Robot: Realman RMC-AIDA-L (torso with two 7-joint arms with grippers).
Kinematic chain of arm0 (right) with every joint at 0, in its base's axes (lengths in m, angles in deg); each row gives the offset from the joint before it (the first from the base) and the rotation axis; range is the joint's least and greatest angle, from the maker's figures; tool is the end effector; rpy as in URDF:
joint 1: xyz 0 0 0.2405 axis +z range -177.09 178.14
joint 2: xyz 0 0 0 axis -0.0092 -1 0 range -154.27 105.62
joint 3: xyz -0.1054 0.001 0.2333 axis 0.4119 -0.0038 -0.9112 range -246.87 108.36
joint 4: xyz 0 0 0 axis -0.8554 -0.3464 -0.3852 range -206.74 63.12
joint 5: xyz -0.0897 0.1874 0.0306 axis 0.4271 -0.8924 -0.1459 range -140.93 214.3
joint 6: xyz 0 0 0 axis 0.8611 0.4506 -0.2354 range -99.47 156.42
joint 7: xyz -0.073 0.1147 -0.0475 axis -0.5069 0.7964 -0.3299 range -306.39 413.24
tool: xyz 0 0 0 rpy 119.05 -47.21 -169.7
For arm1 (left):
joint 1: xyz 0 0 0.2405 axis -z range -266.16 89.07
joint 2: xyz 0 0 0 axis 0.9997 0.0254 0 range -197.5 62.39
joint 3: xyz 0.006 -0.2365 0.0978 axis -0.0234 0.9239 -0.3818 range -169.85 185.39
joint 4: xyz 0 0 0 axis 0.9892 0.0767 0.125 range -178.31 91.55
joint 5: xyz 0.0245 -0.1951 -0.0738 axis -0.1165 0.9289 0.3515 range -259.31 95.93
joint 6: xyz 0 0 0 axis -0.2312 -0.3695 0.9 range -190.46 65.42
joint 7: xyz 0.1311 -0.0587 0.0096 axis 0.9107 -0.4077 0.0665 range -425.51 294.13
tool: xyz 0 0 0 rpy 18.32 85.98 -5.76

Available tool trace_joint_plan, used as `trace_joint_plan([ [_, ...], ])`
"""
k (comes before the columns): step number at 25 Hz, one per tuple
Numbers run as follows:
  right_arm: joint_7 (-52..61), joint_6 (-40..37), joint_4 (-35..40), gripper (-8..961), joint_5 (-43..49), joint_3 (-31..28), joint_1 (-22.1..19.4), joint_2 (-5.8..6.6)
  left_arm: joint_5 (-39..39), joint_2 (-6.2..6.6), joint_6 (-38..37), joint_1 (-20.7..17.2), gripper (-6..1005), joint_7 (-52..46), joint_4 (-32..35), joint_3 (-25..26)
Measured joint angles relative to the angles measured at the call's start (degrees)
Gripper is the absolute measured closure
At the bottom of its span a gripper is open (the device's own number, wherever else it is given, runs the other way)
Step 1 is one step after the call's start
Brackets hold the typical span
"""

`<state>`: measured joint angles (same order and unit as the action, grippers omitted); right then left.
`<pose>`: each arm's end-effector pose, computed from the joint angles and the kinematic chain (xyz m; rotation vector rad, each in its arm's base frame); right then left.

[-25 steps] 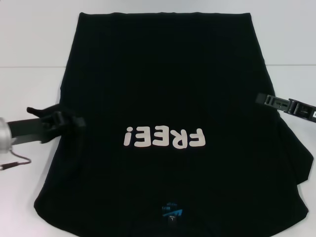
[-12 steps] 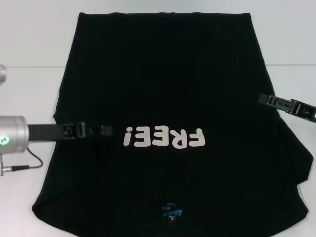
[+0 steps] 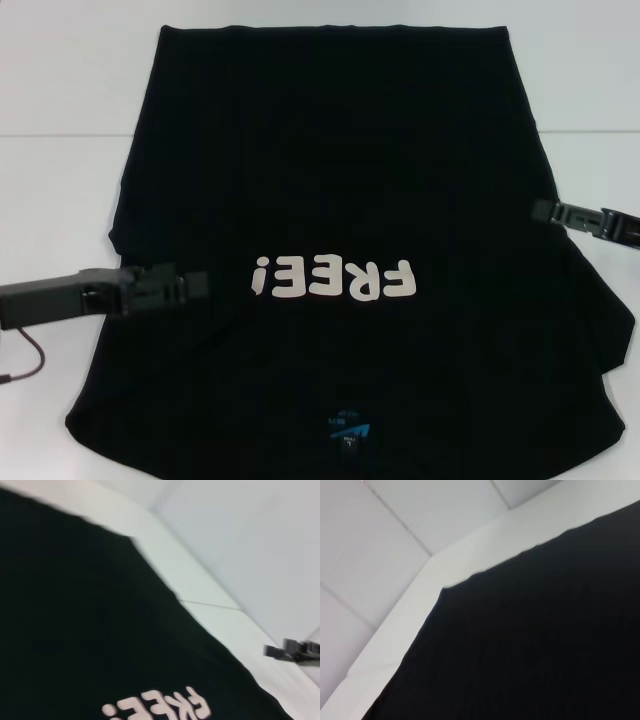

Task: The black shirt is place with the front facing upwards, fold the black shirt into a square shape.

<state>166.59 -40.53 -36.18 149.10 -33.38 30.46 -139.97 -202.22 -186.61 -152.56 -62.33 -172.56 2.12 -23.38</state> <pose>0.3131 0.3714 0.0399 -2.0909 1.4294 0.7313 -0.2964 0.3210 0.0369 -2.4354 -1.2772 -0.7127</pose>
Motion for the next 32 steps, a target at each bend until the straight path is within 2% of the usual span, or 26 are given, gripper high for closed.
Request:
trace_joint_plan([
  [3,5.5,-5.0,0.5,14,3.9,0.3,0.1,2.11,0.3,-0.77,0.1,-0.2,268,2.1,0.1,0.5],
  [6,14.2,-10.7,3.1,14,10.1,0.1,-0.1,4.16,0.6,-0.98,1.1,-0.1,203,2.1,-0.1,1.8],
  [8,18.9,-13.7,5.7,14,13.3,-0.7,-0.3,4.98,0.8,-1.06,1.3,-0.1,175,2.1,-0.1,2.1],
  [12,26.3,-18.5,11.3,14,18.2,-3.1,-0.6,5.75,0.9,-1.1,1.6,0.1,145,2.4,0.0,2.2],
  [17,32.2,-21.0,15.2,14,25.4,-3.9,0.9,5.91,0.9,-1.29,1.9,0.1,138,2.5,-0.2,2.2],
  [23,33.8,-18.8,14.6,14,32.5,-3.0,3.4,5.17,2.5,-1.68,1.8,-0.1,138,2.5,-0.2,2.2],
  [32,33.6,-15.2,12.4,15,35.5,-1.2,3.9,4.28,4.7,-1.88,1.4,-0.8,138,2.2,-0.4,2.3],
])
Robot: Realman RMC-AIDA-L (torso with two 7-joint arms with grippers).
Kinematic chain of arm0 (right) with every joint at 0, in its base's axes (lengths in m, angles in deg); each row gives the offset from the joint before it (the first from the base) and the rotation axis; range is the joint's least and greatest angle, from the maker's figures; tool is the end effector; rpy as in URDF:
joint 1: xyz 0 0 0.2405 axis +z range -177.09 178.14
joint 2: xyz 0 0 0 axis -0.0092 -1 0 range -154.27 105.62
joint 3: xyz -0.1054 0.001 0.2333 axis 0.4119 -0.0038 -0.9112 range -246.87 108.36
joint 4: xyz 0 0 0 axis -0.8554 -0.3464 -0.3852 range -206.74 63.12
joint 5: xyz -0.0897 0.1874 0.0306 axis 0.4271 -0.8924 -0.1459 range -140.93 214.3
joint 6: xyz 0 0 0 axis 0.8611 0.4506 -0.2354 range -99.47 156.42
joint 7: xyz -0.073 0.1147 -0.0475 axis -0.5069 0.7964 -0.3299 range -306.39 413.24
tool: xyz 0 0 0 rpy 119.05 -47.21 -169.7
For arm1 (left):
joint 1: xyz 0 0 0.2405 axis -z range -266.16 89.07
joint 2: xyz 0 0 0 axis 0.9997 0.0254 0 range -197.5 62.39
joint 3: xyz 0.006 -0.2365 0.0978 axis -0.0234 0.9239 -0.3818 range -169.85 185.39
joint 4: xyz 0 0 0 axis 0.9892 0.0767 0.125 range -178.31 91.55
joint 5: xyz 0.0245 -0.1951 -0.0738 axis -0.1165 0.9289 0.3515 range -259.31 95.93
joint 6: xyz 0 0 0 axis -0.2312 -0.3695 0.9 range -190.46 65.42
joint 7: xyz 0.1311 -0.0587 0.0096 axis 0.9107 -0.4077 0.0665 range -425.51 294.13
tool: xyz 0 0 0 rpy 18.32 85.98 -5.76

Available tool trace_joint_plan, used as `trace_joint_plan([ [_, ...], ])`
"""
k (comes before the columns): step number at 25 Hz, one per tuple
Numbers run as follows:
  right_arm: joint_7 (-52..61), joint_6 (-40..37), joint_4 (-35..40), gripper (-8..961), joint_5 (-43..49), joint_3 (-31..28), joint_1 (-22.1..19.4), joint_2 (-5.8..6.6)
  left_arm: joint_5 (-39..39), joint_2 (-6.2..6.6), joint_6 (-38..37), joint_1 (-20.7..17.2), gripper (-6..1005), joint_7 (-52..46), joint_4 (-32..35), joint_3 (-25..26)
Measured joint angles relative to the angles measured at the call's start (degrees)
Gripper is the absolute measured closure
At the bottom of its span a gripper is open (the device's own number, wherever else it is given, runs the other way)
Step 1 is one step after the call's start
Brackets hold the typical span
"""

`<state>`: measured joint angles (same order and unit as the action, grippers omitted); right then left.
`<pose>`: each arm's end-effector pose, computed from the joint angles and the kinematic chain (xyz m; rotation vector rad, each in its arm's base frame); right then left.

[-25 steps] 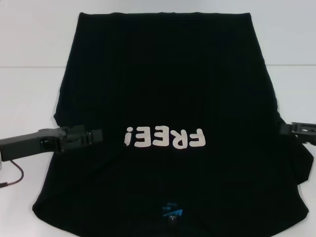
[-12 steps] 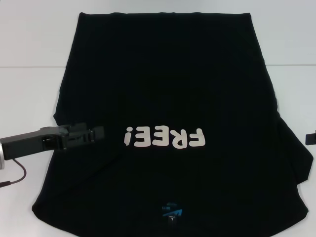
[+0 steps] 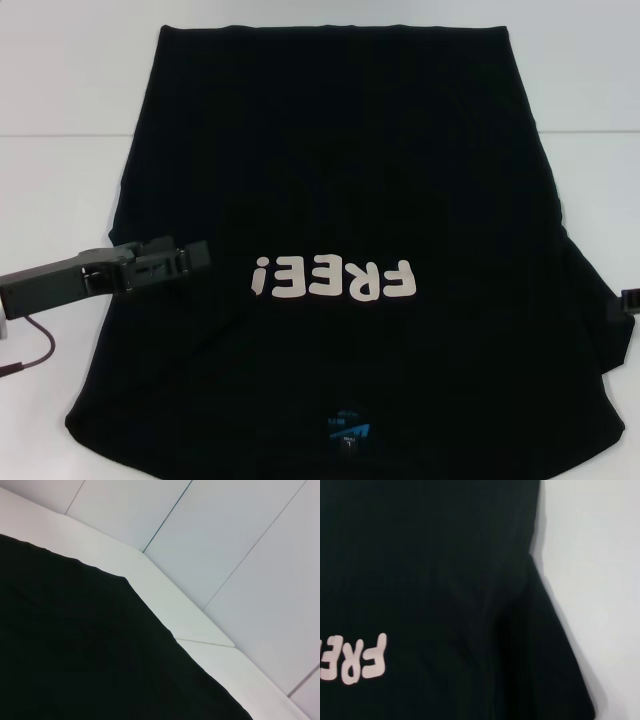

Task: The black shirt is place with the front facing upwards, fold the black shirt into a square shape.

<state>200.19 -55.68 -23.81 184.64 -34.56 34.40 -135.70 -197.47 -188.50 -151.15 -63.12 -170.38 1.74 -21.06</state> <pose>0.3301 0.3557 0.0848 -1.9734 1.8586 0.0923 -0.2929 0.3222 0.0354 -2.3466 -1.2467 -0.8552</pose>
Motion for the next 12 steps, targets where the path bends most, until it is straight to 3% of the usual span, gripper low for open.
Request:
trace_joint_plan([
  [12,-1.3,4.0,-2.8,15,0.1,0.1,0.0,-1.37,0.4,-0.45,-0.1,-0.1,138,0.0,-0.1,0.0],
])
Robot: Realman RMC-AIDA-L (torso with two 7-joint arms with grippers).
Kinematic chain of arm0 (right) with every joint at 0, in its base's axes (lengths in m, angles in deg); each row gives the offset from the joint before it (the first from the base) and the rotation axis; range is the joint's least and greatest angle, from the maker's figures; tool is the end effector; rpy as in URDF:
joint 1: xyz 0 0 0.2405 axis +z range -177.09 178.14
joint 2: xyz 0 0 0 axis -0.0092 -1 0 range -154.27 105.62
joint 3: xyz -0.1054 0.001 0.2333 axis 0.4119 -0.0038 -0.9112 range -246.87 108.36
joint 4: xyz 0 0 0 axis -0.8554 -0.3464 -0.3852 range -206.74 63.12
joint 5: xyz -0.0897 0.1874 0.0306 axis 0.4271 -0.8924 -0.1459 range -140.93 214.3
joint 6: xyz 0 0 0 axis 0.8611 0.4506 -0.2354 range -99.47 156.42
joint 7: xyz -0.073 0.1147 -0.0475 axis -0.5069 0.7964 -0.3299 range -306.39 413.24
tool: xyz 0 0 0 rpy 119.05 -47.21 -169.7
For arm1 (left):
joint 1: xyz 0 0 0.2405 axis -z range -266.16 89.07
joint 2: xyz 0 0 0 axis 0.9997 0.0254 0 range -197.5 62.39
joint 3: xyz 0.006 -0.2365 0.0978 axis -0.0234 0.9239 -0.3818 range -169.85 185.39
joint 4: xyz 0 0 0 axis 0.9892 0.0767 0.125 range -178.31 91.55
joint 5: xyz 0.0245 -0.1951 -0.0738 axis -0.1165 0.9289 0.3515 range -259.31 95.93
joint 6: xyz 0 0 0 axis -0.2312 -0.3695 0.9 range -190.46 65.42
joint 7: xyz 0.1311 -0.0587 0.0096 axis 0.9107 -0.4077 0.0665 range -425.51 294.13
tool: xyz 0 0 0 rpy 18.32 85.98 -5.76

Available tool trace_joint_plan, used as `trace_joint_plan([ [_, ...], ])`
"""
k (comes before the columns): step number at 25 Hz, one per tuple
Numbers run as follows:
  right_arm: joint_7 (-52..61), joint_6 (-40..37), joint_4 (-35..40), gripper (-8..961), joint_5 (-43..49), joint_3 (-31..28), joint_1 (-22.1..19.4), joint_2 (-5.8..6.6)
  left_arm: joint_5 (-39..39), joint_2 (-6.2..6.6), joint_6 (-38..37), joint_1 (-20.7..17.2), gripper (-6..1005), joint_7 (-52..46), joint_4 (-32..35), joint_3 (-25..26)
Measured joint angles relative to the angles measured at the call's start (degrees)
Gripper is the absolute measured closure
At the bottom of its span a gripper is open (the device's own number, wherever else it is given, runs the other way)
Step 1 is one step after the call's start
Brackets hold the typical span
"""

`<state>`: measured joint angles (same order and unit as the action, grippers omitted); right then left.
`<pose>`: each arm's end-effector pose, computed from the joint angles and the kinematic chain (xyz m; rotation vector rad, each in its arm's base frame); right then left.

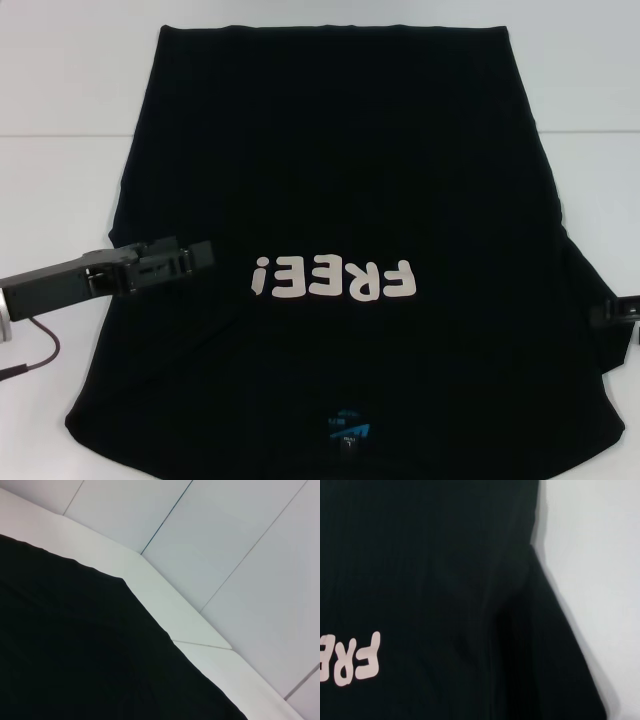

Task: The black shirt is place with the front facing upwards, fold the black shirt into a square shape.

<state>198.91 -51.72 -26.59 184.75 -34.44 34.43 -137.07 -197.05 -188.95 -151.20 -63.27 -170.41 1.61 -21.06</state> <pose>0.3352 0.3557 0.0669 -1.9662 1.8592 0.0993 -0.2916 0.3209 0.0324 -2.3429 -1.2551 -0.8728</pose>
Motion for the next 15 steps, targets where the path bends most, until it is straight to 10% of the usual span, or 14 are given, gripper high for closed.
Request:
trace_joint_plan([
  [15,-0.8,0.9,-1.4,15,-0.6,0.0,1.4,-0.56,0.1,0.02,0.5,-0.2,138,-0.1,-0.4,0.0],
])
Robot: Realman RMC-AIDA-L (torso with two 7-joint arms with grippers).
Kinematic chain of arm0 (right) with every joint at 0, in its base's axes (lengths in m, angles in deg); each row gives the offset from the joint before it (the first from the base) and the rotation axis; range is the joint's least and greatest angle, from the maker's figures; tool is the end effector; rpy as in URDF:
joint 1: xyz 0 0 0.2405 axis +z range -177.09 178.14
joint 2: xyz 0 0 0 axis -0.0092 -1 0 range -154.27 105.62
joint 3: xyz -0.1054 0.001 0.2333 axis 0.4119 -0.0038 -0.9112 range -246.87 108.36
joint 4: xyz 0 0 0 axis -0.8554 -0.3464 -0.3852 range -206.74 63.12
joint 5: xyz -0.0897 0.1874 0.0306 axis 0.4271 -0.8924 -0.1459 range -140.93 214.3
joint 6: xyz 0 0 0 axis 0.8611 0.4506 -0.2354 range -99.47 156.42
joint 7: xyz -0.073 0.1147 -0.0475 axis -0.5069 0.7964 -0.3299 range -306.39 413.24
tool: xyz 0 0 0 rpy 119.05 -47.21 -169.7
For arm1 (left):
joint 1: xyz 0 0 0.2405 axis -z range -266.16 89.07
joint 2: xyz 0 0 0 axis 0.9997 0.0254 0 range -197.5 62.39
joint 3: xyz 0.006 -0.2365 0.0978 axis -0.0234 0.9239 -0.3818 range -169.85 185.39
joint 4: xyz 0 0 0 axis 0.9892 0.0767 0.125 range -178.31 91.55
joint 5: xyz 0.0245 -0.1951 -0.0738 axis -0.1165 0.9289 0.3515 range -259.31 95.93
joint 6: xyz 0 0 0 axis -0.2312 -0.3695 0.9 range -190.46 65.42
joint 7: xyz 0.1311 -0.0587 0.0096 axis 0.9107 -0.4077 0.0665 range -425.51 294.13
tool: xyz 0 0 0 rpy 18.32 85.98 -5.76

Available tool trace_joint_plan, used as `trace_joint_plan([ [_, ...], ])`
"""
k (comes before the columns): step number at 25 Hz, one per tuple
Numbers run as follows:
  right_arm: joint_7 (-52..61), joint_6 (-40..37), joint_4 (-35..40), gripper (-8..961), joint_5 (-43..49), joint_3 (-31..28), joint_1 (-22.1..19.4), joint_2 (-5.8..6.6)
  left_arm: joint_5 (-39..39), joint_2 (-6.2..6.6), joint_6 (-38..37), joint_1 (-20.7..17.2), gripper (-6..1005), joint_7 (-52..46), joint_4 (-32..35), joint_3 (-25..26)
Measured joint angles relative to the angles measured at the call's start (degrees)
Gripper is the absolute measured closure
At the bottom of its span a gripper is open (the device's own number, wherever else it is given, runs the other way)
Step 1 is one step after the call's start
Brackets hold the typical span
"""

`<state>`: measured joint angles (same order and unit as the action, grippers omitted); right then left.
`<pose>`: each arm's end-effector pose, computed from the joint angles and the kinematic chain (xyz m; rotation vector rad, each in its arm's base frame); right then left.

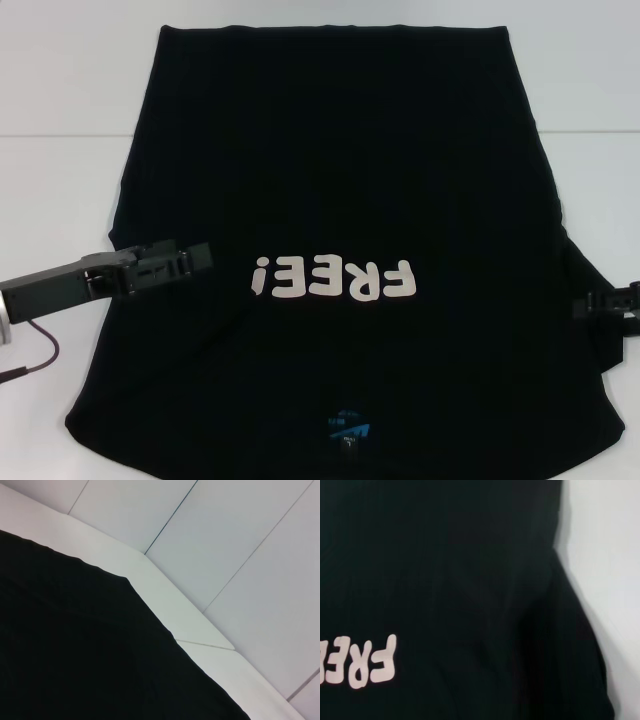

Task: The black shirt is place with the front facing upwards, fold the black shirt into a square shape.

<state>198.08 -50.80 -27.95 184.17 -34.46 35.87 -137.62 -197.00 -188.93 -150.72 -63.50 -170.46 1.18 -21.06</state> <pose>0.3264 0.3627 0.0580 -2.0013 1.8437 0.1193 -0.2941 0.3200 0.0313 -2.3311 -1.2689 -0.8718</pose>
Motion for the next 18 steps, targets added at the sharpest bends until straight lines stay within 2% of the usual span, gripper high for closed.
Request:
trace_joint_plan([
  [12,0.8,-0.2,0.0,15,-0.7,-0.1,-0.1,0.24,0.1,0.16,0.1,0.2,138,0.0,0.0,0.0],
  [18,0.9,-0.2,0.0,215,-0.7,-0.1,-0.3,0.39,0.2,0.13,0.0,0.4,139,0.0,-0.1,0.0],
])
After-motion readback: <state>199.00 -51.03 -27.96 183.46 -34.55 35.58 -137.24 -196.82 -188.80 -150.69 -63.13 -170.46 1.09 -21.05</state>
